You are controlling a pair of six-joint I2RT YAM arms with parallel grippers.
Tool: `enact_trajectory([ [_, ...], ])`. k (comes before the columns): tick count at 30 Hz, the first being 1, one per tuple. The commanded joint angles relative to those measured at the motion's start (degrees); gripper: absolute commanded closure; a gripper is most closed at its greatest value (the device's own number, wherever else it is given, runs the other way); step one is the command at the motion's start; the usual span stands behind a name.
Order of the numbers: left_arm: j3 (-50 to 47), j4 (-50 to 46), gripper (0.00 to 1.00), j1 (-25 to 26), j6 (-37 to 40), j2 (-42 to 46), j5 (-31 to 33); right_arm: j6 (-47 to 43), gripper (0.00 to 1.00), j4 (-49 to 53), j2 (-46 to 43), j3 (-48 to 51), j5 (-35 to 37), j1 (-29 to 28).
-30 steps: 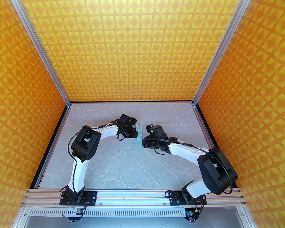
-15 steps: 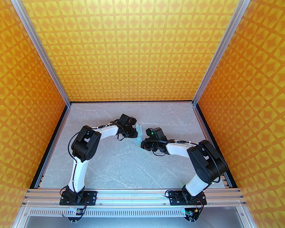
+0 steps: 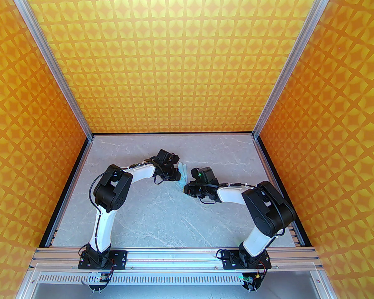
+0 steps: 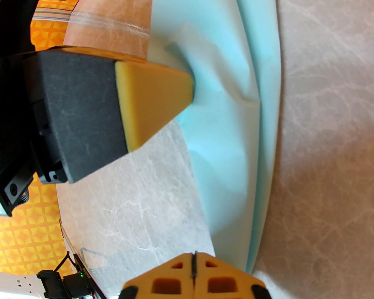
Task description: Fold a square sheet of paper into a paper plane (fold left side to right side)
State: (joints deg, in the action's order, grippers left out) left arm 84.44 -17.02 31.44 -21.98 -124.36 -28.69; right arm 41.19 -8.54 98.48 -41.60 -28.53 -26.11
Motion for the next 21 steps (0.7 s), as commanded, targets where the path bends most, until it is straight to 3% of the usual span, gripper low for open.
enact_trajectory([
  [1,1.1,-0.9,0.91,-0.3,1.1,-1.4,-0.7,1.2,0.97,-2.6,1.3,0.8,-1.5,0.2],
  [21,2.5,-1.6,0.9,-0.4,1.1,-1.6,-0.6,0.7,0.97,-3.1,3.6,1.0,-1.3,0.3],
])
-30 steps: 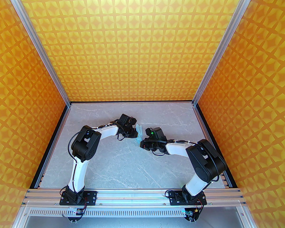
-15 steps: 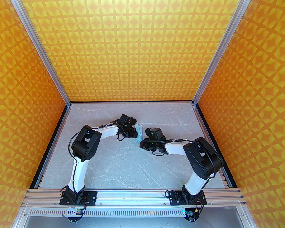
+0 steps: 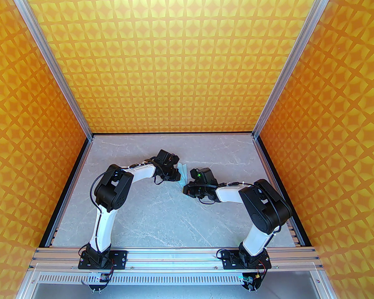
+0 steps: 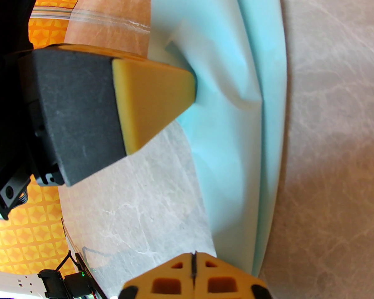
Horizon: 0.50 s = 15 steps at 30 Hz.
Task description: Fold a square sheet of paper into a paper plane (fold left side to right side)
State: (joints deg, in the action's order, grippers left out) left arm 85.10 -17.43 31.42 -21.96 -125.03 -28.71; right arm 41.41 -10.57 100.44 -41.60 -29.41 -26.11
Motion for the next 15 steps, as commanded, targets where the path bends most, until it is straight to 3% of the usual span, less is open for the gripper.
enact_trajectory([
  [1,2.0,-1.2,0.9,-0.4,1.1,-0.9,-0.6,0.7,0.97,-1.4,1.9,1.0,-0.5,0.3],
  [15,4.3,-2.5,0.89,-0.4,1.7,-1.6,-0.6,0.2,0.97,-1.6,2.4,1.4,-0.1,0.3],
])
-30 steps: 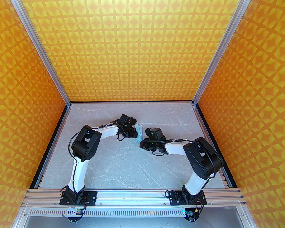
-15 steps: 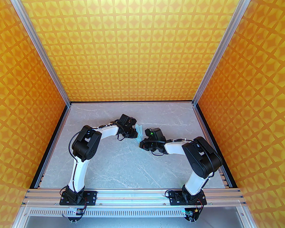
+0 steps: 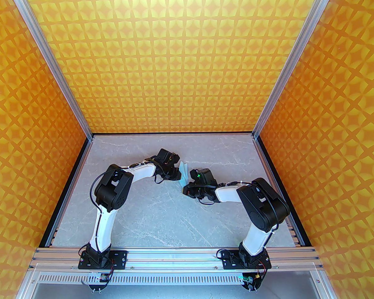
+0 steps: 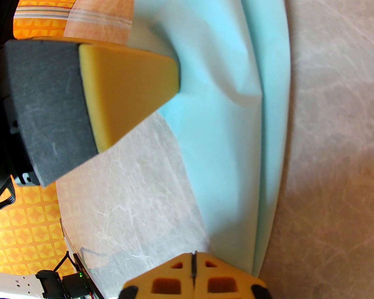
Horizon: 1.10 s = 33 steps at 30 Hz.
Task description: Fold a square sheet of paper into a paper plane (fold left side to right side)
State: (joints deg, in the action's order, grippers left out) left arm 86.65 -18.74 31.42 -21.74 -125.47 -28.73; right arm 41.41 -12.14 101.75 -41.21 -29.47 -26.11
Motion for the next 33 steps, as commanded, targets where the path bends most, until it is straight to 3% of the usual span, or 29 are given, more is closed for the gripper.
enact_trajectory([
  [1,3.2,-1.4,0.89,-0.4,1.8,-1.3,-0.5,0.3,0.97,-0.1,1.1,1.1,-0.1,0.3],
  [22,8.7,-5.2,0.89,-0.1,3.8,-4.2,-0.6,-0.2,0.97,0.0,1.7,1.1,-0.9,0.3],
  [28,6.5,-4.0,0.9,-0.1,3.1,-2.5,-0.6,-1.9,0.88,5.4,-6.3,-0.4,2.1,0.3],
  [33,6.2,-3.7,0.9,-0.1,3.0,-2.2,-0.6,-2.6,0.73,11.1,-11.7,-2.5,8.0,2.2],
])
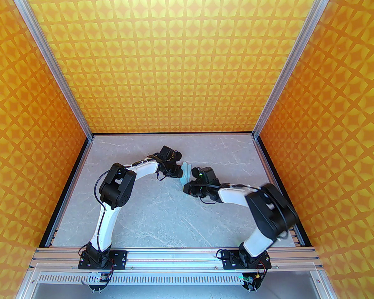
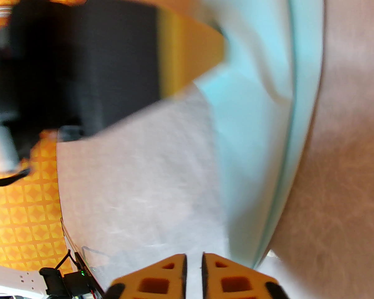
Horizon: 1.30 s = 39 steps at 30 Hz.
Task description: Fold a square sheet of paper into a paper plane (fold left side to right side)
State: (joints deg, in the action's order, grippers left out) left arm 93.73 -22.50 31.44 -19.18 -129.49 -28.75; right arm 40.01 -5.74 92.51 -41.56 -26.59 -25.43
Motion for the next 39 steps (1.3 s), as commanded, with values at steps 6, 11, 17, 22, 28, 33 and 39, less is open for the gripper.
enact_trajectory([
  [6,-1.4,0.6,0.9,-0.2,0.3,1.9,-0.6,-1.0,0.65,5.1,3.7,-7.0,5.5,3.6],
  [11,-1.6,0.5,0.9,-0.2,0.3,2.1,-0.6,-0.1,0.58,5.7,8.6,-10.6,7.8,4.2],
  [17,-1.6,0.6,0.9,-0.1,0.4,2.1,-0.6,-1.3,0.55,7.3,13.0,-14.2,9.3,4.2],
  [22,-1.5,0.8,0.9,0.2,0.4,2.0,-0.8,-1.9,0.56,7.5,15.7,-16.3,7.9,4.2],
  [28,-0.9,0.7,0.9,0.4,0.5,1.7,-1.0,-2.8,0.56,8.3,17.8,-17.4,7.4,4.2],
  [33,-0.1,0.6,0.9,0.6,0.8,1.2,-1.5,-3.4,0.58,8.0,18.8,-17.9,5.7,4.2],
  [39,1.0,0.6,0.9,1.1,1.0,0.5,-2.2,-4.1,0.61,7.7,19.1,-17.9,5.3,4.2],
])
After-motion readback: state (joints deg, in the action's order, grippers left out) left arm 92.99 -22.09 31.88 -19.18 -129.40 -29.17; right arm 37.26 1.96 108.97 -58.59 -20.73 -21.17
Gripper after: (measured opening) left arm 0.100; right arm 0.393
